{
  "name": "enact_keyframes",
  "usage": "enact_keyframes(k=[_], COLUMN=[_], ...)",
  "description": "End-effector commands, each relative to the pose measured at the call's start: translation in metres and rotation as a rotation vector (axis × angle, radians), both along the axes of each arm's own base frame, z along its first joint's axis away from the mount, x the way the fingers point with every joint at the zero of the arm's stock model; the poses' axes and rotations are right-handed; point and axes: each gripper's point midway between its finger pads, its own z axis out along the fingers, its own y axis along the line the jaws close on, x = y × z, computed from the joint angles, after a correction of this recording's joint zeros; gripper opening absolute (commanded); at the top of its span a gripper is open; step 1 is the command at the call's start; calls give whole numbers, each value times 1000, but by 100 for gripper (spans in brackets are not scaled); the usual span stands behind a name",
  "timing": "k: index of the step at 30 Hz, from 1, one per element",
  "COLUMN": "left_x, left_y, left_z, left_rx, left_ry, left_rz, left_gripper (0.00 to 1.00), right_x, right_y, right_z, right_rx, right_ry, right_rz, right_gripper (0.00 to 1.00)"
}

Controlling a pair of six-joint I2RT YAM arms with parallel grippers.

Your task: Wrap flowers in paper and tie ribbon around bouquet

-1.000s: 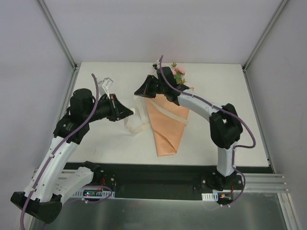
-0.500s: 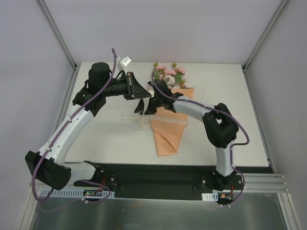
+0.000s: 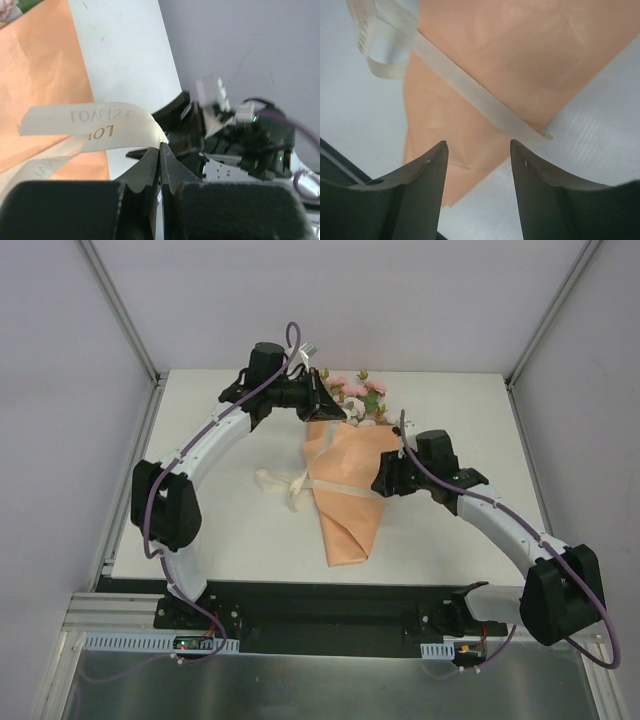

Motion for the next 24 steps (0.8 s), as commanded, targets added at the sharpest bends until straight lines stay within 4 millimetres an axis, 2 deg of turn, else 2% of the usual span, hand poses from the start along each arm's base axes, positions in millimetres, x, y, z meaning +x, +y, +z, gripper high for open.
enact_keyframes(k=[1,2,4,5,8,9,14,17,22,24], left_x=[21,28,32,34,33,32,25,21,16,13], left_y=[-20,-25,-30,-33,-36,-37,-40,-40,-41,-43], left_z=[-1,-18,-24,-38,-46,-47,-52,-52,-58,-60], left_rx=[-26,-11,-17,-4,2,6,6,9,13,13], left_ry=[39,70,95,131,145,136,145,136,146,147], left_rz=[-8,-9,-31,-37,-53,-60,-95,-110,-127,-140], left_gripper=[0,0,0,0,0,0,0,0,0,0], right_x=[2,4,10,13,25,28,22,22,25,24], right_y=[-15,-11,-8,-6,-4,-3,6,12,15,16], right_z=[-39,-40,-46,-46,-44,-43,-69,-76,-81,-83], right_rx=[-237,-285,-352,-376,-426,-427,-434,-449,-468,-474], right_ry=[-140,-170,-204,-213,-253,-259,-187,-170,-160,-145], right_rz=[112,122,145,145,143,145,222,244,244,242], right_gripper=[56,56,56,56,56,56,56,56,55,51])
